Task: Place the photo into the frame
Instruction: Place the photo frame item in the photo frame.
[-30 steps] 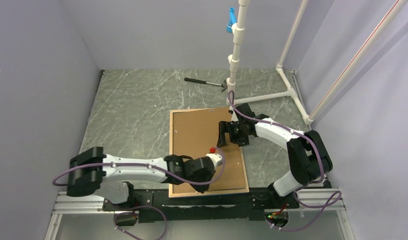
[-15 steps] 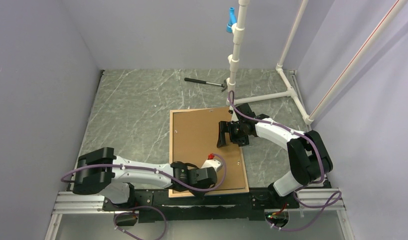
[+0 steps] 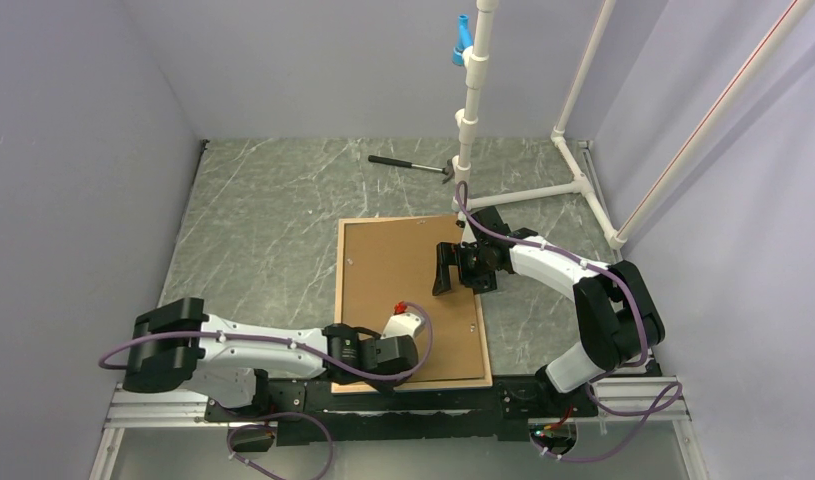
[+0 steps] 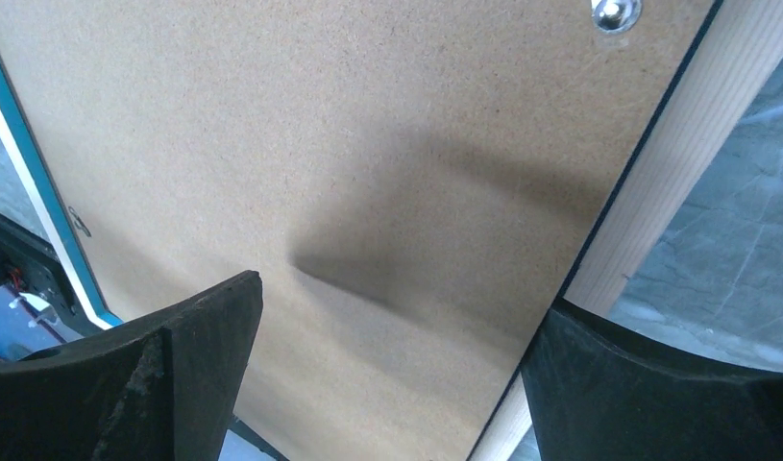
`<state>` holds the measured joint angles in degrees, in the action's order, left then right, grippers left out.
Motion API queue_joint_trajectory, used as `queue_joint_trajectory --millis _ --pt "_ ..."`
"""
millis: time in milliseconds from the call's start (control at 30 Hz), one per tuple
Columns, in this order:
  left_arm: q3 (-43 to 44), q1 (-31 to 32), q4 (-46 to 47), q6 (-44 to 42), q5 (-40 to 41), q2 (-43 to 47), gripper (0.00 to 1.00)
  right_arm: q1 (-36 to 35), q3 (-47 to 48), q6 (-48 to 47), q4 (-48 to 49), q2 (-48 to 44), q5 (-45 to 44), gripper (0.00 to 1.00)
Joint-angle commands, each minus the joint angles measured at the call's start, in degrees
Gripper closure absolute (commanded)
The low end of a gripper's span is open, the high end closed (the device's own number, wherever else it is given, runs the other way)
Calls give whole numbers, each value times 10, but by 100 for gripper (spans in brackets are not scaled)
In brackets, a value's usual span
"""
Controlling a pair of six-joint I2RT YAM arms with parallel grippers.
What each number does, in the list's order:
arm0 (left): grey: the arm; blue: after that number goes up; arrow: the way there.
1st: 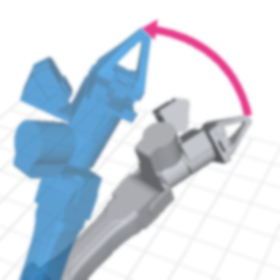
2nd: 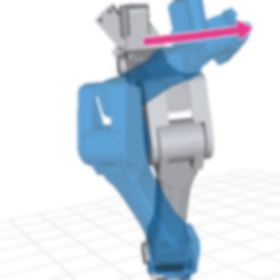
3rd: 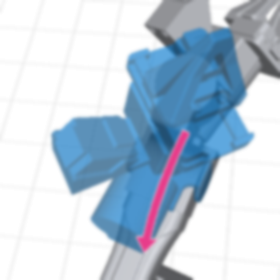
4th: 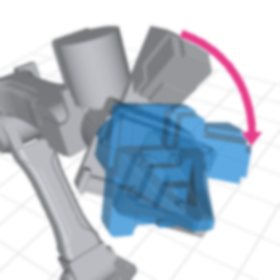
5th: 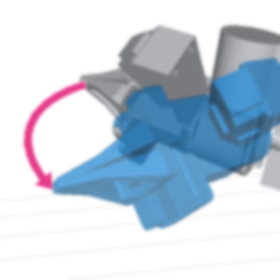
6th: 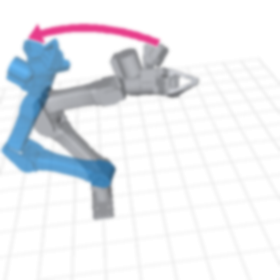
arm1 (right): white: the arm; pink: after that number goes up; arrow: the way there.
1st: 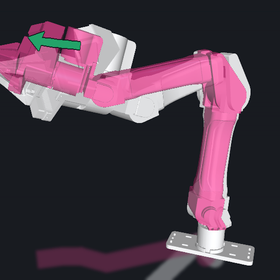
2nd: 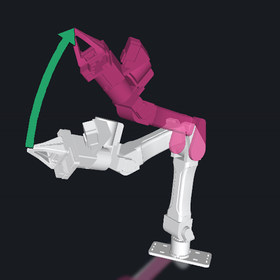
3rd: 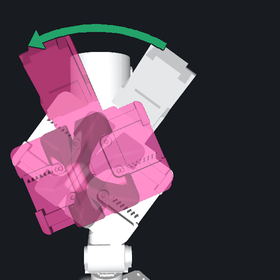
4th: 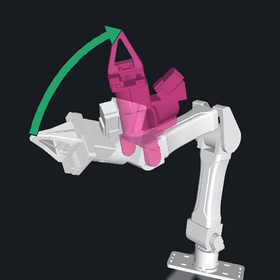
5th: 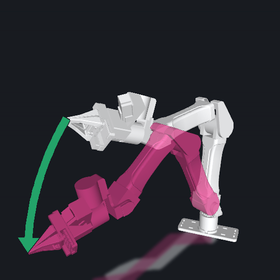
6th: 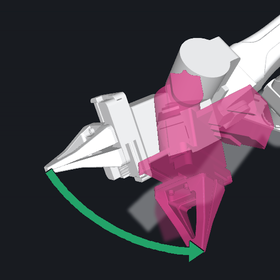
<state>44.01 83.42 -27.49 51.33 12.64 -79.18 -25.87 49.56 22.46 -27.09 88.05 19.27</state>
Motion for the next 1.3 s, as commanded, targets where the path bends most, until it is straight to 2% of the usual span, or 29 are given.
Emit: queue_joint_trajectory --millis 0,433,600,800,1000,1267 --pt "-24 -11 -36 25 42 39 100 -2 14 -5 4 -16 12 0" --pt "-44 -41 -60 28 60 87 100 -1 16 -3 10 -9 16 0" --pt "-25 -40 12 -44 -6 91 100 -1 23 -4 4 -11 22 0" --pt "33 -22 19 -96 -47 27 100 -1 32 2 -2 -25 42 0" --pt "33 -19 10 -79 -34 -21 100 -1 37 9 -2 -38 67 0" --pt "-11 -19 -1 -53 -26 13 100 -2 47 4 -14 -43 66 0"
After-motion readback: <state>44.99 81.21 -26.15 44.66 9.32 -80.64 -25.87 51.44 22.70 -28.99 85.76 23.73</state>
